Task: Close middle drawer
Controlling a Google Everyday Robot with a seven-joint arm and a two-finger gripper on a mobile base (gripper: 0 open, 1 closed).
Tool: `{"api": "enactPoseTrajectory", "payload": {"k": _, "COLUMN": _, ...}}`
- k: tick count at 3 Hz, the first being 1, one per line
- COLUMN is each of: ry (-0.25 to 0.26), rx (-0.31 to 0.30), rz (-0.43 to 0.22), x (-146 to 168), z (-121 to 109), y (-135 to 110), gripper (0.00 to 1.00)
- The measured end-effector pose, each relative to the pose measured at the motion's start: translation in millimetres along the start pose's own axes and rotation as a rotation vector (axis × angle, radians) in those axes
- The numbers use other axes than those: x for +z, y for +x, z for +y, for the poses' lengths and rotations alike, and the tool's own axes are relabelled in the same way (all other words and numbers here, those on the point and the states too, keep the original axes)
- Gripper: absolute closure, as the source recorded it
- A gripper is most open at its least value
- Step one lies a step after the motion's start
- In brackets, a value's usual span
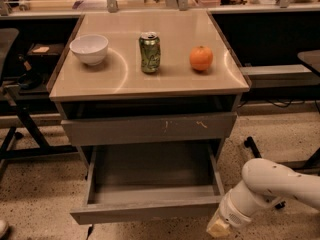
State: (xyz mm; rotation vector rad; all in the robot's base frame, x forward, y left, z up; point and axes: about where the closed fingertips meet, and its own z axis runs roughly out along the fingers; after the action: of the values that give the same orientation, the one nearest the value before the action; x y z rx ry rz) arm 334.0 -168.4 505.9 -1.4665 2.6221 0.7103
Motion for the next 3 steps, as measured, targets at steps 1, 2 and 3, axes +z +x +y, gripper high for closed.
{"api": "enactPoseTrajectory", "payload": {"k": 1, "ry": -0.017, "rx": 0.001, "rz": -0.016, "x": 27, "z": -22, "y": -9, "gripper": 1.0}}
{"api": "enactPoseTrajectory", "payload": {"k": 2, "ry": -0.017, "rx": -0.017, "rz": -0.026, "x": 42, "z": -39, "y": -21, "gripper": 1.0}}
{"api": "enactPoseTrajectory", "payload": {"k": 3, "ry": -0.017, "rx": -0.043, "rz": -0.03, "x": 54, "z": -53, "y": -34, "gripper": 1.0}}
